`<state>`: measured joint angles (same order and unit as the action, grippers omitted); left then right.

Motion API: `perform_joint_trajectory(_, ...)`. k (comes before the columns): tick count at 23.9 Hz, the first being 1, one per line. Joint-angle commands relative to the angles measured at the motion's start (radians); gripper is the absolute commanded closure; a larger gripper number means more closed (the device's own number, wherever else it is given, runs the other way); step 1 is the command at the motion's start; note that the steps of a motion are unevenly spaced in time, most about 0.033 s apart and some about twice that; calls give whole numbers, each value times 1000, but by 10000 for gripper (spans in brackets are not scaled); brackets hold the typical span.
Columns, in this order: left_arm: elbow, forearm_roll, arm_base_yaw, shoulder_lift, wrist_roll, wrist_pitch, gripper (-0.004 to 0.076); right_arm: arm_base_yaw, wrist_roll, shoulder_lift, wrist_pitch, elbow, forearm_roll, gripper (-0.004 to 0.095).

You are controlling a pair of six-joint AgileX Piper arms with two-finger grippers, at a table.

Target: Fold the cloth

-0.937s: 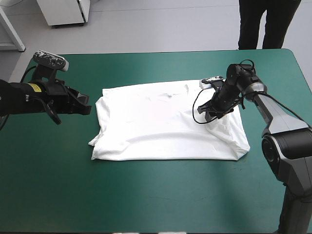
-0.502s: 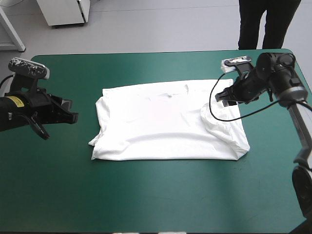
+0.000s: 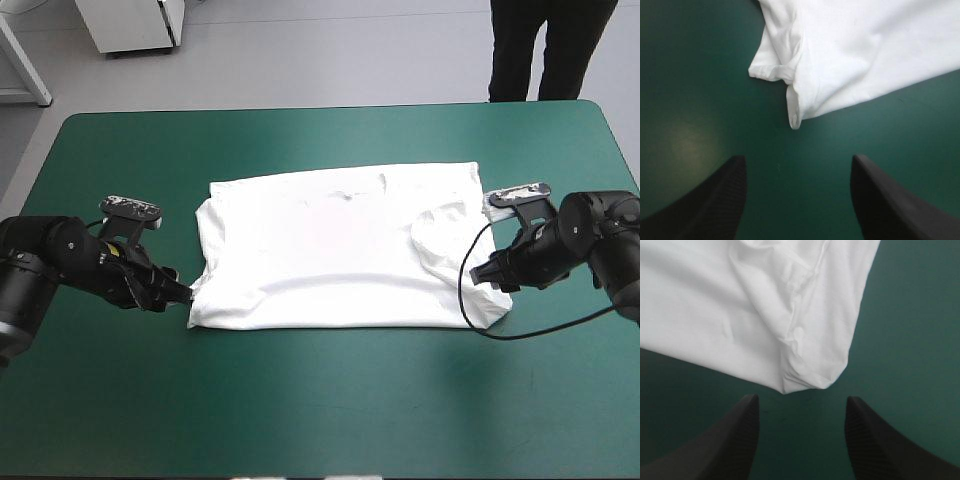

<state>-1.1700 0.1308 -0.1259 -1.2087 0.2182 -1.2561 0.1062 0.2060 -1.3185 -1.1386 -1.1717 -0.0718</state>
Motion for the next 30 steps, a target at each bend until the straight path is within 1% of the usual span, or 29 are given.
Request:
perform_joint_trajectory(1,-10,32,-1,-45,-8,-10,250,-4,-12,41,60,29,40,404)
perform_joint_trajectory(4,36,43,-1,-146,-4,62,250,-4,-17,41,91,60,44,404)
perform_joint_trajectory(5,43,50,-1,-163,-4,76,250,-4,-17,41,93,60,49,404)
perform_joint_trajectory(6,51,77,-1,-208,0,107,250,-4,-24,41,93,60,66,404)
perform_joint_trajectory(9,51,87,-1,-296,12,190,250,-4,-37,19,93,60,72,405)
perform_joint_trajectory(10,51,87,-1,-321,17,200,250,-4,-38,3,93,60,72,405)
perform_joint_trajectory(14,51,99,-1,-401,26,190,250,-4,-40,-25,94,60,72,407)
perform_joint_trajectory(15,51,116,-1,-411,26,190,250,-4,-52,-27,90,60,90,406)
perform_joint_trajectory(18,51,117,-1,-416,26,188,250,-4,-60,-27,81,60,119,408)
perform_joint_trajectory(22,51,106,-1,-416,26,190,262,-4,-80,-27,81,61,120,412)
perform_joint_trajectory(25,51,108,-1,-416,26,182,343,-4,-81,-27,81,77,115,412)
perform_joint_trajectory(26,51,108,-1,-416,27,176,396,-4,-90,-27,81,88,115,412)
perform_joint_trajectory(30,51,115,-1,-416,50,162,552,-4,-91,-27,105,146,114,414)
